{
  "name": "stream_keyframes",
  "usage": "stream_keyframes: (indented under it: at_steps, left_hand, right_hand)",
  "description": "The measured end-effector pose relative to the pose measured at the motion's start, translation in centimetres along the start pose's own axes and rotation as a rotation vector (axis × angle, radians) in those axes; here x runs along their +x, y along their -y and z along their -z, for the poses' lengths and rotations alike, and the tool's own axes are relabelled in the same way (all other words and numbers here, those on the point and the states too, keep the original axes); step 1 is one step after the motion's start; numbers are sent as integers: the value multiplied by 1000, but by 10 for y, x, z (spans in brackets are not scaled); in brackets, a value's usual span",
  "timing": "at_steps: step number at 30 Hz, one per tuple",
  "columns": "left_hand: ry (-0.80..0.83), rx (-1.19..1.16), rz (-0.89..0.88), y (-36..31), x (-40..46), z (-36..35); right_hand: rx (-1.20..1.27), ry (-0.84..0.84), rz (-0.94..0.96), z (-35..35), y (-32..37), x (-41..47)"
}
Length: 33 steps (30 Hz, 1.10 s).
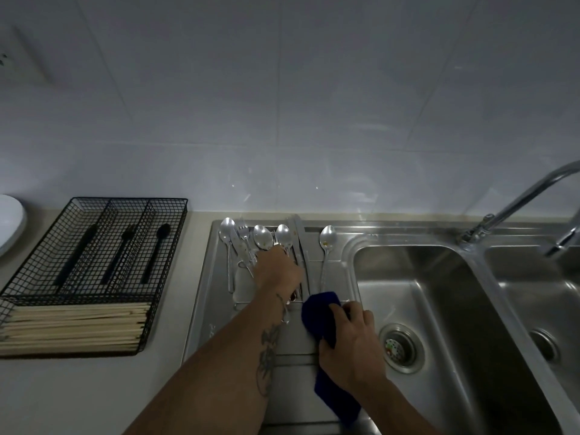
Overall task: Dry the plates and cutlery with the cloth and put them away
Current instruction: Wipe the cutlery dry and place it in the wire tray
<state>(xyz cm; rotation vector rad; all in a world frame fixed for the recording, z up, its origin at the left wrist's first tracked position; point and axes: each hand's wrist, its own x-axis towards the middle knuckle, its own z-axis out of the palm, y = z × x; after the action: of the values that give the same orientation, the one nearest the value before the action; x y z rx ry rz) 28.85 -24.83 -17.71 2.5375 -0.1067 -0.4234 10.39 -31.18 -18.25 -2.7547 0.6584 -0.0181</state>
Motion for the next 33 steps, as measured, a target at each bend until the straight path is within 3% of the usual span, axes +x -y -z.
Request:
stream_keyframes:
  at_steps: [13,19,24,33]
  left_hand:
    - [-69,-462,191,21,-16,12]
    - [-17,-571,206,46,-45,28]
    - [-20,-501,77,74,-76,46]
    - [135,-357,-177,99,-145,74]
  right_hand:
    - [82,52,41,8,-6,-5]
    - [136,21,81,18,-4,-11]
    - [182,-49,132,28,8,-24]
    - [144,-232,279,29,47,-49]
